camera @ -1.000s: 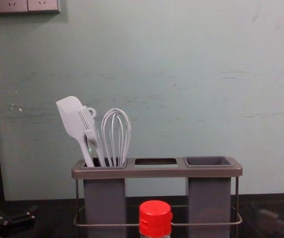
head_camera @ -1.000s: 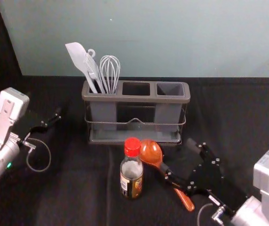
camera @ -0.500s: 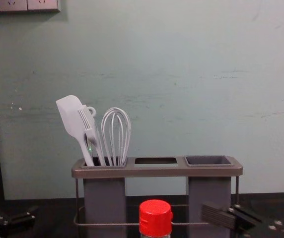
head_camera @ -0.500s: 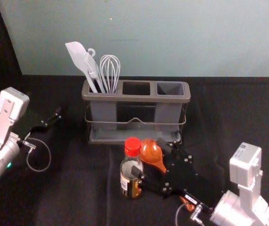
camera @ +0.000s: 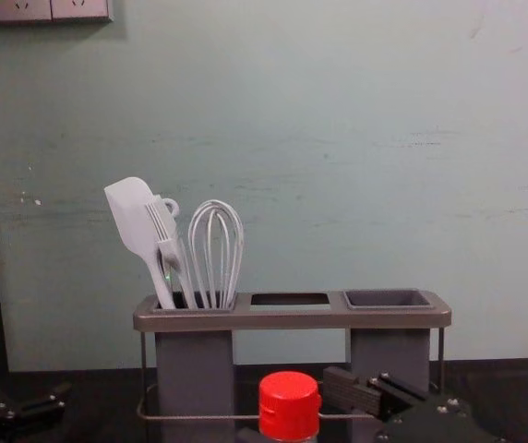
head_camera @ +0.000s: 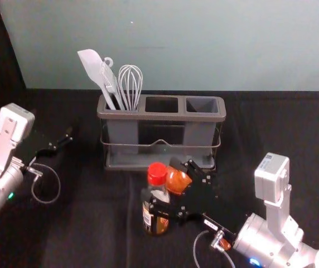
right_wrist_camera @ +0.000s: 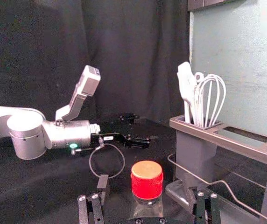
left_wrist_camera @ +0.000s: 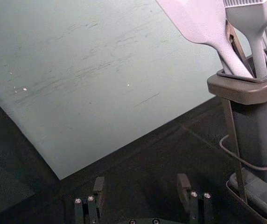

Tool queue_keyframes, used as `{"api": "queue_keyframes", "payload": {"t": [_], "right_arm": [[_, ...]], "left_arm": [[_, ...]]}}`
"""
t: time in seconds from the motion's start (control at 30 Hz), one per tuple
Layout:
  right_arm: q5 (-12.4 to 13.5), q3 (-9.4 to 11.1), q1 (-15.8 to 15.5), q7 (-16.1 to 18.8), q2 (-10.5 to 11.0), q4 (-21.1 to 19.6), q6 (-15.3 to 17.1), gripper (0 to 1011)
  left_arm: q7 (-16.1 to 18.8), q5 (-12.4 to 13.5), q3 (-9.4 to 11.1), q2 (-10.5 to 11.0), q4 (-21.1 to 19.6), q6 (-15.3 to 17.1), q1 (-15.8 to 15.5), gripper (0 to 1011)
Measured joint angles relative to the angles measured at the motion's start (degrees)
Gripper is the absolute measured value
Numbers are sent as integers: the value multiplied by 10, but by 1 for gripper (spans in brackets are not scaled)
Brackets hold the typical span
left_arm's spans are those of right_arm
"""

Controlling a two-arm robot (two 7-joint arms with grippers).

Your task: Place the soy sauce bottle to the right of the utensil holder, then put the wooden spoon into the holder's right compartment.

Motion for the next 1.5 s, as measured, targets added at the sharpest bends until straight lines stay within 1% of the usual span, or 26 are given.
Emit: {"api": "queue_keyframes", "payload": {"t": [0.27,0.6,0.93,1.23,1.33,1.4,1.43,1.5], "right_arm": [[-9,2,5,11,-15,12,4,1002],[-21,14,3,20,-28,17,6,1002],[-25,23,1,28,-35,17,7,1002],[-26,23,6,34,-41,24,3,1002],[-26,23,6,37,-42,26,0,969],[-26,22,6,37,-43,26,0,916],[-27,22,6,37,-43,26,0,907],[-27,22,7,37,-43,26,0,837]], "left_arm": [[0,0,0,0,0,0,0,1000],[0,0,0,0,0,0,0,1000],[0,0,0,0,0,0,0,1000],[0,0,0,0,0,0,0,1000],[0,0,0,0,0,0,0,1000],[0,0,0,0,0,0,0,1000],[0,0,0,0,0,0,0,1000],[0,0,0,0,0,0,0,1000]]}}
